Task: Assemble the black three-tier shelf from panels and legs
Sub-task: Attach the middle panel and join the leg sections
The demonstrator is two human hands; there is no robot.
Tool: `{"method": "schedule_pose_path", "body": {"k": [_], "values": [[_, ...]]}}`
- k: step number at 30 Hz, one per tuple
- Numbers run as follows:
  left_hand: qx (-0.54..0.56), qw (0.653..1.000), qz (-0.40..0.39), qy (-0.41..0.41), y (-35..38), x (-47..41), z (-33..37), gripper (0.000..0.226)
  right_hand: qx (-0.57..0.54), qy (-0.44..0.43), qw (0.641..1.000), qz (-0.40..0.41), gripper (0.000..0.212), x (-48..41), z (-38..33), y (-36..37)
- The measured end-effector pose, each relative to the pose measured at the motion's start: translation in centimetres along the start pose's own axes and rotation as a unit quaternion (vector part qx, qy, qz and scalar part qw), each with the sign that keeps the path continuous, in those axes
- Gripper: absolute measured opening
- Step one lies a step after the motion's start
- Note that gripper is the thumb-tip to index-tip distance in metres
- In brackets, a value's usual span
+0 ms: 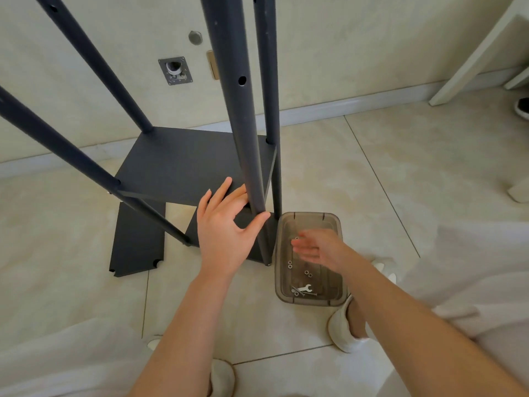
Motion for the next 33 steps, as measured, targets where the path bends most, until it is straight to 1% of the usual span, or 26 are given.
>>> {"method": "schedule_pose_path", "body": {"k": [3, 5, 8, 12, 14, 16, 20, 23, 26, 29, 33], "values": [[0.001, 1.0, -0.01, -0.002, 0.0, -0.1, 0.2, 0.029, 0.094, 0.049, 0.993, 0.053, 0.015, -2.1, 2.9, -1.0], [0.005, 1.0, -0.009, -0.008, -0.1, -0.1, 0.3, 0.028, 0.182, 0.061, 0.977, 0.092, 0.014, -3.5, 4.4, -1.4], [0.012, 1.0, 0.0, -0.019, -0.1, 0.0, 0.7, 0.028, 0.345, 0.049, 0.928, 0.129, 0.023, -5.0, 5.8, -1.6], [0.018, 0.999, -0.009, -0.03, 0.2, 0.0, 0.5, 0.026, 0.487, 0.024, 0.862, 0.143, 0.029, -6.6, 6.7, -0.8], [0.012, 1.0, -0.009, -0.027, 0.3, 0.0, 0.3, 0.024, 0.514, 0.014, 0.843, 0.161, 0.031, -7.3, 7.0, -0.6], [0.007, 1.0, -0.005, -0.018, 0.4, 0.1, 0.3, 0.022, 0.522, 0.007, 0.834, 0.177, 0.032, -7.9, 7.2, -0.5], [-0.002, 1.0, 0.003, -0.009, 0.5, 0.0, 0.5, 0.026, 0.558, -0.008, 0.806, 0.198, 0.028, -8.4, 7.2, -0.3], [0.006, 1.0, 0.0, -0.013, 0.4, 0.1, 0.5, 0.027, 0.601, -0.017, 0.773, 0.2, 0.029, -8.7, 7.1, -0.1], [0.01, 1.0, -0.002, -0.014, 0.4, -0.1, 0.7, 0.027, 0.625, -0.02, 0.754, 0.202, 0.032, -8.6, 7.1, 0.2], [0.007, 1.0, -0.004, -0.018, 0.3, -0.1, 0.8, 0.028, 0.619, -0.023, 0.758, 0.205, 0.03, -8.4, 7.1, 0.2], [0.009, 1.0, -0.009, -0.026, 0.2, -0.2, 0.9, 0.026, 0.58, -0.026, 0.787, 0.209, 0.024, -8.1, 6.8, 0.1]]}}
Point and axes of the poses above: each hand's wrist, its own x-axis away from the middle knuckle, its own y-axis out of the palm, z = x × y, the point moved 3 cm from there along -x, towards the middle knuckle, and after that the axes turned 11 degrees about y, right-handed, at the moved point
